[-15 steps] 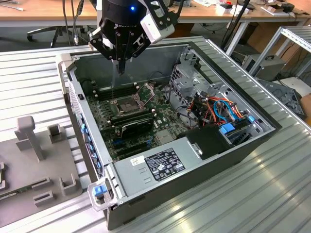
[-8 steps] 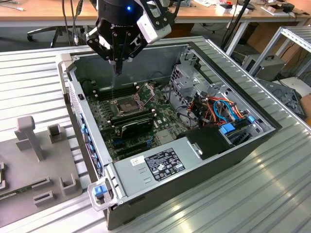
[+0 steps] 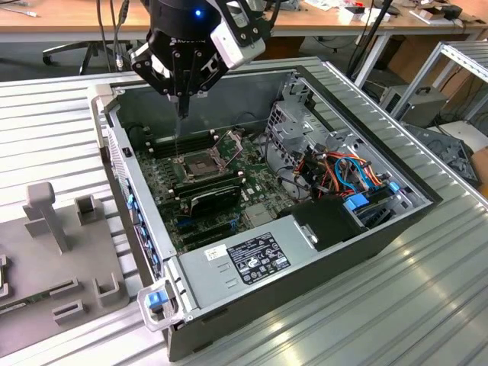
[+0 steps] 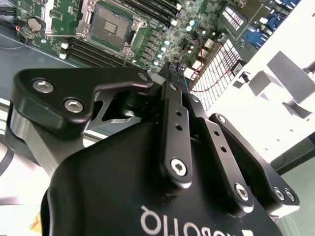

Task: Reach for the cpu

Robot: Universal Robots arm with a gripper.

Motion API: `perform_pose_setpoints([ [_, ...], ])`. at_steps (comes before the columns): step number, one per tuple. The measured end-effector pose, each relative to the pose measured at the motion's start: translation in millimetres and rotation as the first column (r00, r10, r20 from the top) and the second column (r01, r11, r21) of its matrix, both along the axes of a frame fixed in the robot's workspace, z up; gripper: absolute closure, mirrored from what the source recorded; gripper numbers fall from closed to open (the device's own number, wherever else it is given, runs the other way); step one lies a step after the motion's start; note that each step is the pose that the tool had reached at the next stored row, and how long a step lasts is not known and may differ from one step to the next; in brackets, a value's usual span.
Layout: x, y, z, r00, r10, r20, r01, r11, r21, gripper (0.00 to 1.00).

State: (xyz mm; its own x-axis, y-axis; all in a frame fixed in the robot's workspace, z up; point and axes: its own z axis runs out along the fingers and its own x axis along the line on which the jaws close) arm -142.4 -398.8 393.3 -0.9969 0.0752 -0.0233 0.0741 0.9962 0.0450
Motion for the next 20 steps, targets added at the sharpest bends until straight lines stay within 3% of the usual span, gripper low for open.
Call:
perform_pose_setpoints([
  [20,-7.8,0.0,0.0,1.0,0.0,0.0,0.0,1.0,0.0,0.89],
])
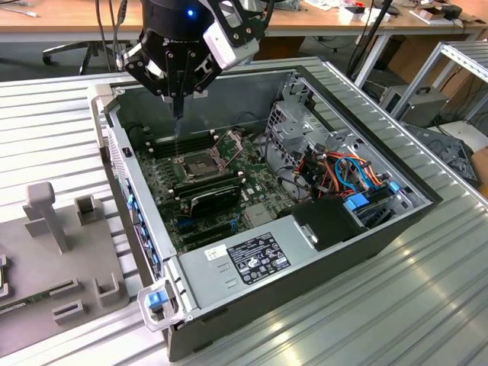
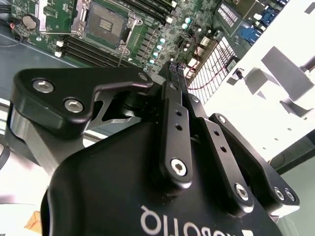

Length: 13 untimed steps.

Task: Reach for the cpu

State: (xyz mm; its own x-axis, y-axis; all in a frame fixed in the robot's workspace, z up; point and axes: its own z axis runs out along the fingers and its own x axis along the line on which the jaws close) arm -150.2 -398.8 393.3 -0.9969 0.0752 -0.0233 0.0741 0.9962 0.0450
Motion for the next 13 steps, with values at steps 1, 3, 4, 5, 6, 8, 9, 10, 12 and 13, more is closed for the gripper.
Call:
perform_pose_setpoints([
  [1,-0.3,0.0,0.0,1.0,0.0,0.0,0.0,1.0,0.0,0.89],
  [3,-1.0,0.0,0.0,1.0,0.0,0.0,0.0,1.0,0.0,0.89],
  [4,-1.2,0.0,0.0,1.0,0.0,0.0,0.0,1.0,0.0,0.89],
  [5,-1.7,0.0,0.0,1.0,0.0,0.0,0.0,1.0,0.0,0.89],
  [6,-2.1,0.0,0.0,1.0,0.0,0.0,0.0,1.0,0.0,0.89],
  [8,-2.8,0.0,0.0,1.0,0.0,0.0,0.0,1.0,0.0,0.89],
  [9,-3.3,0.0,0.0,1.0,0.0,0.0,0.0,1.0,0.0,0.89],
  [10,-3.7,0.0,0.0,1.0,0.0,0.0,0.0,1.0,0.0,0.89],
  [12,-4.5,0.0,0.0,1.0,0.0,0.0001,0.0,1.0,0.0001,0.89],
  [13,-4.8,0.0,0.0,1.0,0.0,0.0,0.0,1.0,0.0,0.89],
])
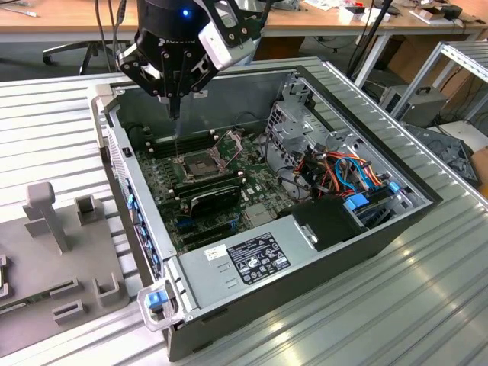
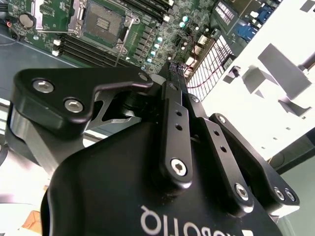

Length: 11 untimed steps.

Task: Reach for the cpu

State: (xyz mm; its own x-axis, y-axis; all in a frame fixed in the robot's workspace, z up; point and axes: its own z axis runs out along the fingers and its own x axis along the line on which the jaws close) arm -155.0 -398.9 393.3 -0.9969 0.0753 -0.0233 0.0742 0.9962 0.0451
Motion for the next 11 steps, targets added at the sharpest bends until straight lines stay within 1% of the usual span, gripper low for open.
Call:
perform_pose_setpoints([
  [11,-5.1,0.0,0.0,1.0,0.0,0.0,0.0,1.0,0.0,0.89],
])
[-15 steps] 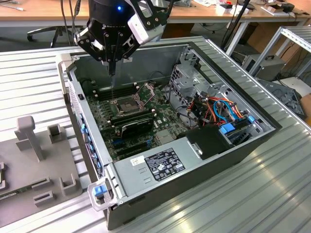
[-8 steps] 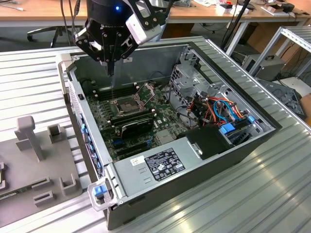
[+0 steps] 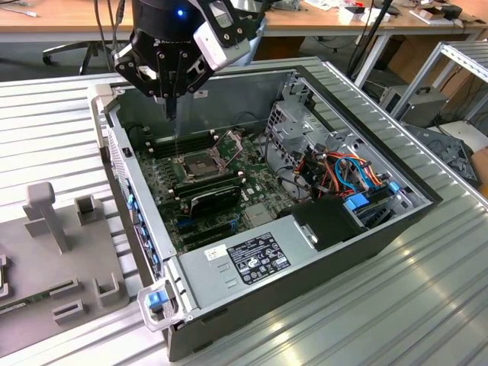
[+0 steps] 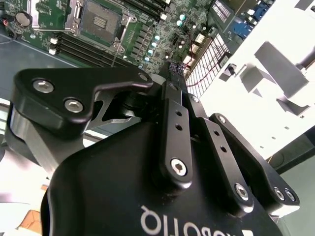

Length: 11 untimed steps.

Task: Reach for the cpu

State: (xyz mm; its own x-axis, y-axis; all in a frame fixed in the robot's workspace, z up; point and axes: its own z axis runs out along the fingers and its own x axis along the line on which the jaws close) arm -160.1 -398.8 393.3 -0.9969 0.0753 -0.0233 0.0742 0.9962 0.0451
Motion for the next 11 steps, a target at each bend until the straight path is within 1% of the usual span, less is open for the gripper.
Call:
perform_pose_setpoints([
  [11,-5.9,0.0,0.0,1.0,0.0,0.0,0.0,1.0,0.0,0.89],
])
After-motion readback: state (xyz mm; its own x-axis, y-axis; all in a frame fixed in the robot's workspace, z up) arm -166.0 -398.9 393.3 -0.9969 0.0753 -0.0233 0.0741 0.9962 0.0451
